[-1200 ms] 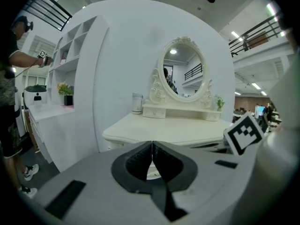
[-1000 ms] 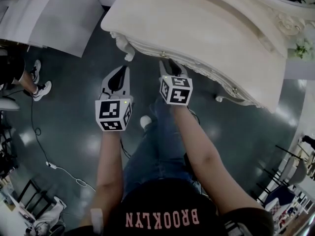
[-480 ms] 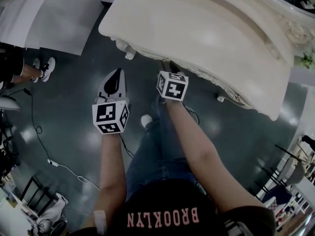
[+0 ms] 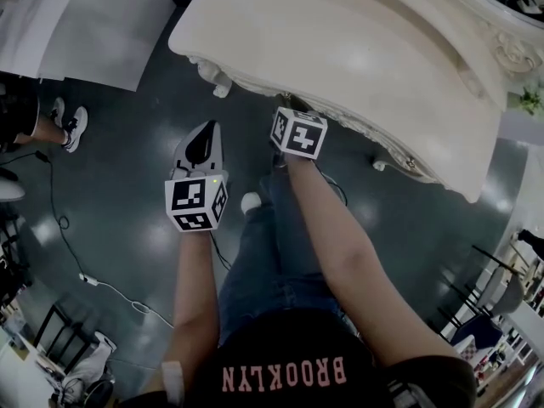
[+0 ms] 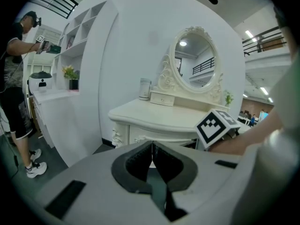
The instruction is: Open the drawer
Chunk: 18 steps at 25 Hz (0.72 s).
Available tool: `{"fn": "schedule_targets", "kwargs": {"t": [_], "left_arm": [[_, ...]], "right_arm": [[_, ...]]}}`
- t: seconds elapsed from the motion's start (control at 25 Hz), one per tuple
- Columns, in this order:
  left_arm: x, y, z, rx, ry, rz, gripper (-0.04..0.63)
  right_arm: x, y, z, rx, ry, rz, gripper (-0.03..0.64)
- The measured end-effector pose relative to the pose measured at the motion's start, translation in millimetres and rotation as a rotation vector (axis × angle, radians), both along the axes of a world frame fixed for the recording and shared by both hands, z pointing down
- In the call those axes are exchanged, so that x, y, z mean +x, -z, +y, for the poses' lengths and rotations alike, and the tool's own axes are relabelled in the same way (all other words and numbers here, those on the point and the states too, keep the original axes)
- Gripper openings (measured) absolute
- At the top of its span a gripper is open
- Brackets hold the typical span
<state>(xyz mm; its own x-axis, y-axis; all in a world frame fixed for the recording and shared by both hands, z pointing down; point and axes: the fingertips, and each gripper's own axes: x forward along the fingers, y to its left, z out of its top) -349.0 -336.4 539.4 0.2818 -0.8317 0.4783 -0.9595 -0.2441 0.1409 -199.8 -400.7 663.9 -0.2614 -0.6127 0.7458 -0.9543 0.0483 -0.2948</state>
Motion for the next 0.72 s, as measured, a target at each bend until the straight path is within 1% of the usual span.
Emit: {"fn": "schedule_targets", "kwargs": {"t": [0.24,0.4,0.72], "left_arm": [[-1.3,-2.0,17.9,-0.012,-0.009,-0.004,0.005],[-2.1,1.9,27.3,0.000,-0.028,-0.012,0.005],[-8.3,11.1,52.6,0.018,-0.039,-0.022,0.005]], "right_arm": [[-4.7,-0.4,10.7,-0.008,0.006,0.002,0.101],[-10.0,0.7,25.2,0.005,0.019,-0.005,0.101],[-19.2,0.2,53.5,-0.013,0.022,-0.028,0.101]]}}
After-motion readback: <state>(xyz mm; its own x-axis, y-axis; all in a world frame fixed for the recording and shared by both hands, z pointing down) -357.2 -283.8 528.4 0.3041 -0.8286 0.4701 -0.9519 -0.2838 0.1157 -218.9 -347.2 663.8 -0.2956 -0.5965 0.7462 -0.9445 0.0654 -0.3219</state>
